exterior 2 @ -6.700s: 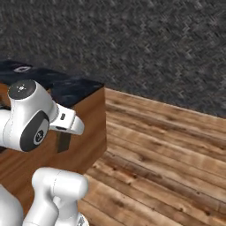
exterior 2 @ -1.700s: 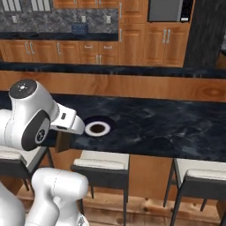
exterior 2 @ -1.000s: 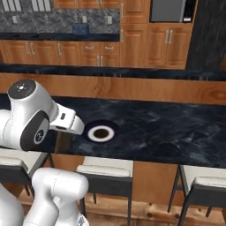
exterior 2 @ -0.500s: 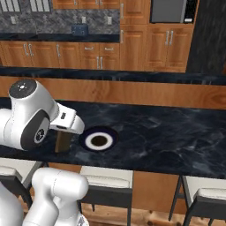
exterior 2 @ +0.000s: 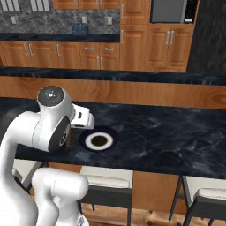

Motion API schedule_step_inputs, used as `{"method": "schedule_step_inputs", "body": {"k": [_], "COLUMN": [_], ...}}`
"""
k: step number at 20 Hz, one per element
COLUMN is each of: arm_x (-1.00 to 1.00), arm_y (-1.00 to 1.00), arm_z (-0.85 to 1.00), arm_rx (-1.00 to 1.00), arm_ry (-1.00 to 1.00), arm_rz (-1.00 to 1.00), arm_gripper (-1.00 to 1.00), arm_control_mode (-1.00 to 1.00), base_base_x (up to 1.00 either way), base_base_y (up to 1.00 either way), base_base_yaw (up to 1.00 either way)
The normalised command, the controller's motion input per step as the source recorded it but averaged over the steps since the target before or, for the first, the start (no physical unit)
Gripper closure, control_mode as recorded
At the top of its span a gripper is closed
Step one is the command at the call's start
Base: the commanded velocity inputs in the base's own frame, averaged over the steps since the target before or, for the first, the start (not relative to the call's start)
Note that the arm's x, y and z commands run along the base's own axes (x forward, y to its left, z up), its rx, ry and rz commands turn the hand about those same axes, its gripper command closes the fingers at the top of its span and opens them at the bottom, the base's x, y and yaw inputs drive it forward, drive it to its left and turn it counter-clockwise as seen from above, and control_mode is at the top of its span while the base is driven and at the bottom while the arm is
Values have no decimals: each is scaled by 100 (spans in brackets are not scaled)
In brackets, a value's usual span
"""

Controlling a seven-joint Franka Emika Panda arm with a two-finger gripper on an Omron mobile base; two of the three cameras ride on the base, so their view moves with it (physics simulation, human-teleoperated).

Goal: Start the toaster. Once the lever pops up, take the bread to the plate on the dining counter.

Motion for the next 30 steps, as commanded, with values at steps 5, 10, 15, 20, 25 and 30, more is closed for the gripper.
{"method": "schedule_step_inputs", "body": {"k": [5, 10, 15, 20, 25, 30], "arm_x": [55, 38, 41, 44, 35, 32], "arm_y": [-12, -7, 0, 0, 0, 0], "arm_z": [-36, -32, -21, -15, -23, -26], "arm_rx": [1, 0, 0, 4, 4, 5], "arm_ry": [-12, -12, -3, 0, 0, 0], "arm_rz": [21, 8, 1, 0, 0, 0], "arm_gripper": [100, 100, 100, 100, 100, 100], "arm_control_mode": [-100, -100, -100, -100, -100, -100], "base_base_x": [0, 0, 0, 0, 0, 0], "base_base_y": [0, 0, 0, 0, 0, 0], "base_base_yaw": [0, 0, 0, 0, 0, 0]}}
